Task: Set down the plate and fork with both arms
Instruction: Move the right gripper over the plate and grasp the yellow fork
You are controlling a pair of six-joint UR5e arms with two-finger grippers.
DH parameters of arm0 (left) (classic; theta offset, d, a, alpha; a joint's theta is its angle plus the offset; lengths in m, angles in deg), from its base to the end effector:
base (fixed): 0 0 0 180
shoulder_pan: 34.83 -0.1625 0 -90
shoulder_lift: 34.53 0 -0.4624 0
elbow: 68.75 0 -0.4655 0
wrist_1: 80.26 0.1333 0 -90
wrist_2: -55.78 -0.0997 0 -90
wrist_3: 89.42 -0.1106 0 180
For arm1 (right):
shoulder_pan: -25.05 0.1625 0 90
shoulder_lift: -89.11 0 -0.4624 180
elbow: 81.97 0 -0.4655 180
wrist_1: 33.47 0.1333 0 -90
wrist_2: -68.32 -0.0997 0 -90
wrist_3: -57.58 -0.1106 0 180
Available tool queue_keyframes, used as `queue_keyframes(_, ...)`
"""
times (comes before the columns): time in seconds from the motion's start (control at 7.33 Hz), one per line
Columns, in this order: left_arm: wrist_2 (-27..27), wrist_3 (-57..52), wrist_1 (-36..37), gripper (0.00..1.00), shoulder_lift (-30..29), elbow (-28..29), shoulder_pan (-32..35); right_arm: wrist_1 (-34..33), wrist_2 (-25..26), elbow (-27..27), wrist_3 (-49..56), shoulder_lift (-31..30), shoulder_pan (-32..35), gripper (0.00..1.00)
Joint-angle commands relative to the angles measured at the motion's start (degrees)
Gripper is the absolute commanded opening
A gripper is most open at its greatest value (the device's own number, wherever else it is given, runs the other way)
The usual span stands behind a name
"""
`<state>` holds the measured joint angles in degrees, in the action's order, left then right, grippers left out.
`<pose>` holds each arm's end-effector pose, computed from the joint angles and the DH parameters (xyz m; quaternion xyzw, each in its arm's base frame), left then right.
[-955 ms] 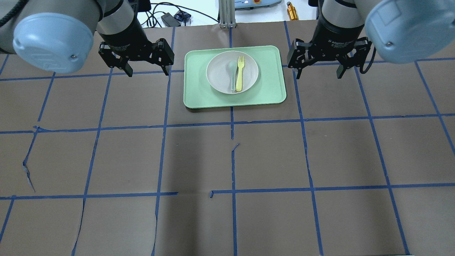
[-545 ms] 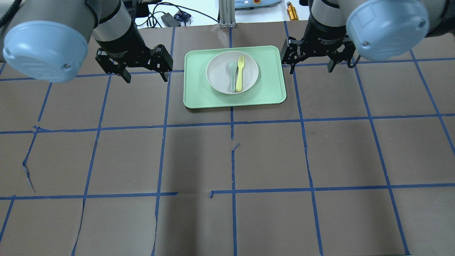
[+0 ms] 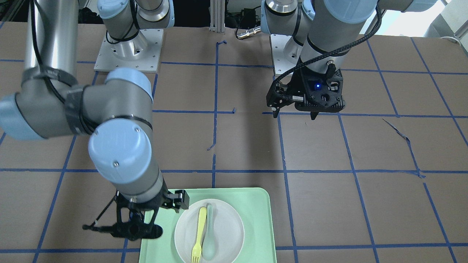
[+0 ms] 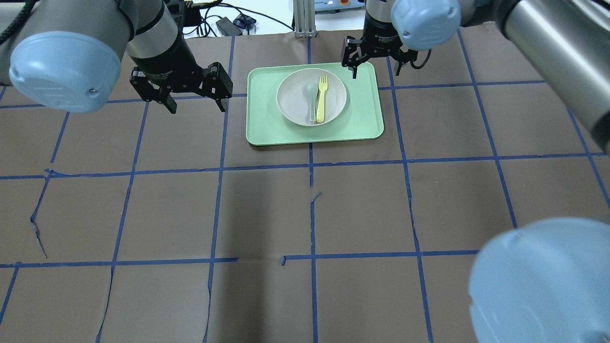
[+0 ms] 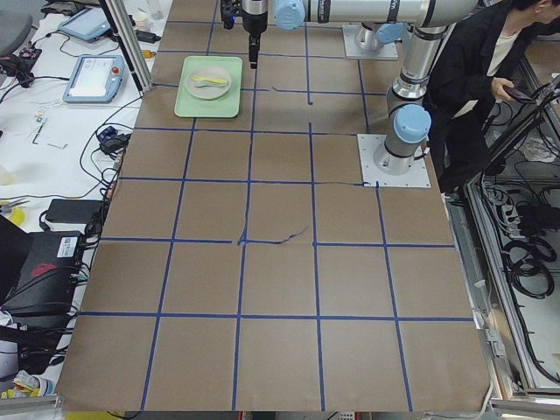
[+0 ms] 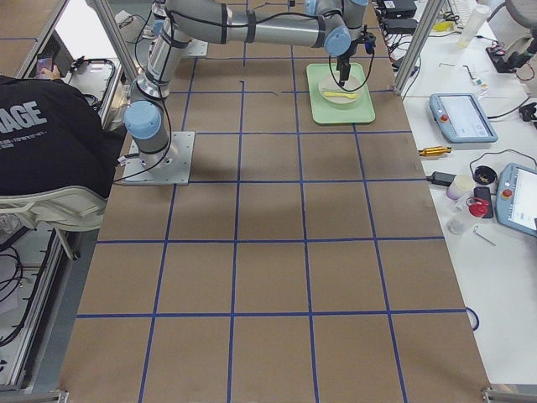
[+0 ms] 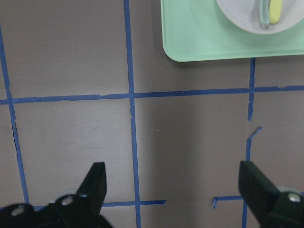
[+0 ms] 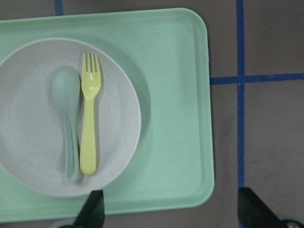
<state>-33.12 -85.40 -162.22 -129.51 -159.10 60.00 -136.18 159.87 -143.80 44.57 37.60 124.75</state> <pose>-0.1862 -0.5949 0.4742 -0.0073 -0.9996 0.0228 0.0114 0.2717 -0.8159 0.3347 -0.0292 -0.9993 0.0231 0.0092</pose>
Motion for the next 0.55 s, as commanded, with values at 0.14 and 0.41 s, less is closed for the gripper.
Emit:
queue_keyframes(0.14,-0.04,0.2,0.31,1.0,-0.04,-0.7,0.0,-7.4,-1.11,6.02,-8.78,10.35,1.98,0.88)
queue_keyframes(0.41,-0.04,0.29,0.31,1.0,-0.47,-0.7,0.0,-7.51,-1.9,4.45,-10.97,10.9,3.47,0.6)
